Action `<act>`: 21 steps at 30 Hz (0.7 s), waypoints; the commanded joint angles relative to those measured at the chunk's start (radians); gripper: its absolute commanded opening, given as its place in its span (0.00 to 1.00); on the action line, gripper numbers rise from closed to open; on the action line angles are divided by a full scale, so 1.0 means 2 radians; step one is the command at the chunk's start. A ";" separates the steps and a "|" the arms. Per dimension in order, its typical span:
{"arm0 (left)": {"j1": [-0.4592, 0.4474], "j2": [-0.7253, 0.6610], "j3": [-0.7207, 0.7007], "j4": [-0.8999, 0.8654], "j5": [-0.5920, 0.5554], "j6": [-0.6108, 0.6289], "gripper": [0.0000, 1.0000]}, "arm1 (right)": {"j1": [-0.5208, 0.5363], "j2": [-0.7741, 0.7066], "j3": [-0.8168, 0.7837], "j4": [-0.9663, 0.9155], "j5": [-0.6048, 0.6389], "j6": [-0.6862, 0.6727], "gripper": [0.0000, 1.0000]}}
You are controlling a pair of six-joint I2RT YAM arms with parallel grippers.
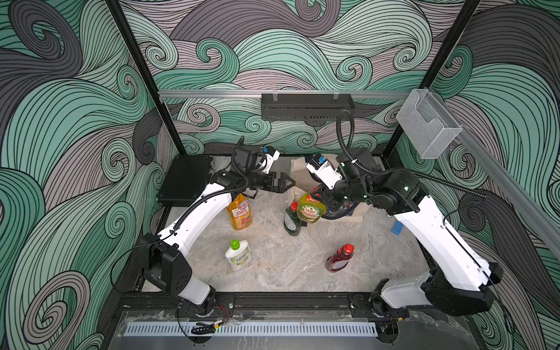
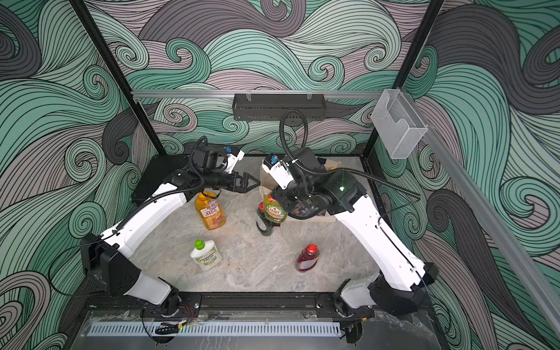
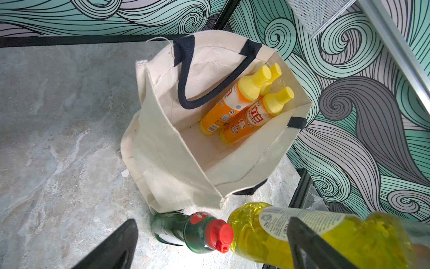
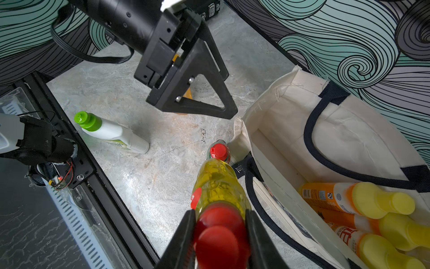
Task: Pack dish soap into the shopping bag
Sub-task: Pick up the bottle of dish soap at the center of the board, then place the bottle of dish soap in the shopping bag.
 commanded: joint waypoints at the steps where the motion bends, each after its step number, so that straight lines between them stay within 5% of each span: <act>1: -0.006 0.006 -0.001 0.006 -0.001 -0.001 0.99 | -0.007 -0.004 0.035 0.024 0.014 -0.011 0.00; 21: -0.006 0.002 -0.005 0.001 -0.003 0.002 0.99 | -0.019 0.047 0.162 -0.004 0.029 -0.028 0.00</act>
